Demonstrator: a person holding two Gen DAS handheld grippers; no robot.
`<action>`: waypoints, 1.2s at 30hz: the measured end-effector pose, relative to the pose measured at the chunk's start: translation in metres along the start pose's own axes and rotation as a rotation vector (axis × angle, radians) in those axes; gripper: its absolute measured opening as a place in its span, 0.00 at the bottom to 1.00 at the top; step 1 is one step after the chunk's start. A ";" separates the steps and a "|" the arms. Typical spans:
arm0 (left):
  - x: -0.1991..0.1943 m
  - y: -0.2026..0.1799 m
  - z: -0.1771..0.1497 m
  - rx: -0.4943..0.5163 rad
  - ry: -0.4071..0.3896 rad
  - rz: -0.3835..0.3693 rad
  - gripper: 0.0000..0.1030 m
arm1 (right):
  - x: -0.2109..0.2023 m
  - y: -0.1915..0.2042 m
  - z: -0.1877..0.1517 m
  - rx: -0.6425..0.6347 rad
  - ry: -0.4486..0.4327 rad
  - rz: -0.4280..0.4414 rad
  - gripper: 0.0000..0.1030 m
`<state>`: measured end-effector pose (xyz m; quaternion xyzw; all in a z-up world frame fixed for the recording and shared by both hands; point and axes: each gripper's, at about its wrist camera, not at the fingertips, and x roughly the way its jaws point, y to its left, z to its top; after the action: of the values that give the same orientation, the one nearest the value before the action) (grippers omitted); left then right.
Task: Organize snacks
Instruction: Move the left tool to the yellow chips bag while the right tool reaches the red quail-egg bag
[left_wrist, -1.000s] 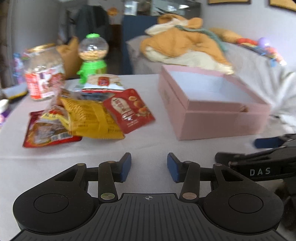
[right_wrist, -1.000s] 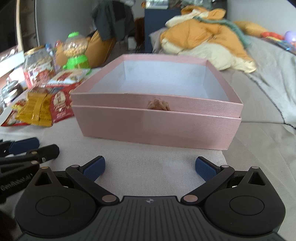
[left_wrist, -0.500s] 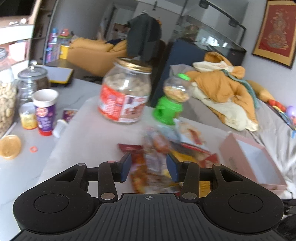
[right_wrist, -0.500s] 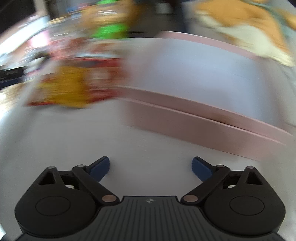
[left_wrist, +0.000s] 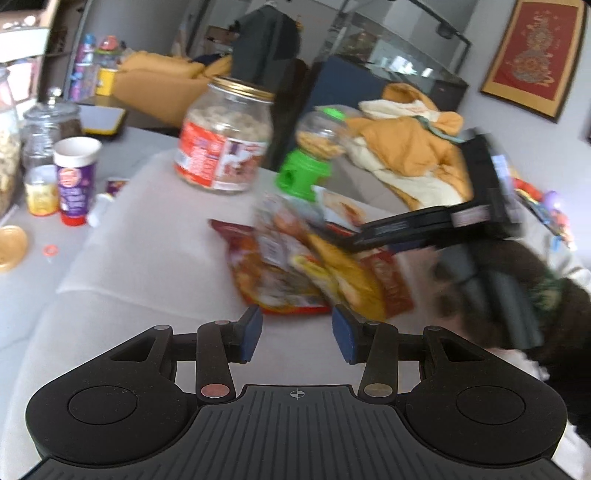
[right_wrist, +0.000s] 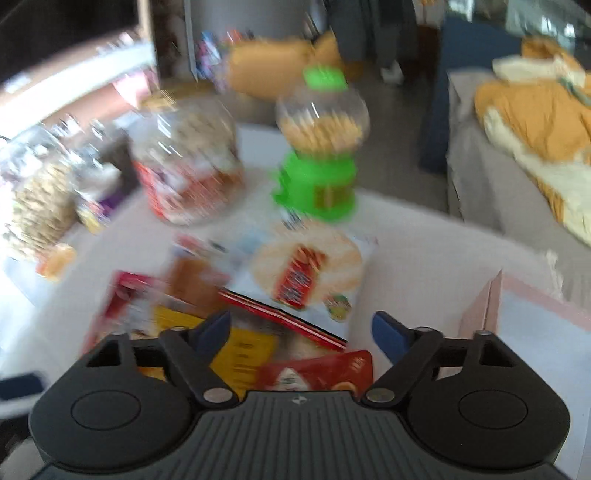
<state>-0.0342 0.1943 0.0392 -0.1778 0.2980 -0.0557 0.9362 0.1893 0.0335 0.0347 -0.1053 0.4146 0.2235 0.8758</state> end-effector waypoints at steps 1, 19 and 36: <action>-0.001 -0.002 0.000 0.009 -0.001 -0.004 0.46 | 0.007 -0.004 -0.001 0.021 0.037 0.005 0.73; -0.017 -0.030 -0.009 0.050 -0.001 0.022 0.46 | -0.122 -0.048 -0.133 -0.034 0.049 0.274 0.76; -0.005 -0.057 -0.023 0.107 0.151 0.109 0.46 | -0.063 -0.079 -0.116 0.128 -0.041 0.312 0.75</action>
<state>-0.0512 0.1352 0.0454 -0.1062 0.3734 -0.0335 0.9210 0.1134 -0.0978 0.0094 0.0211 0.4214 0.3321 0.8436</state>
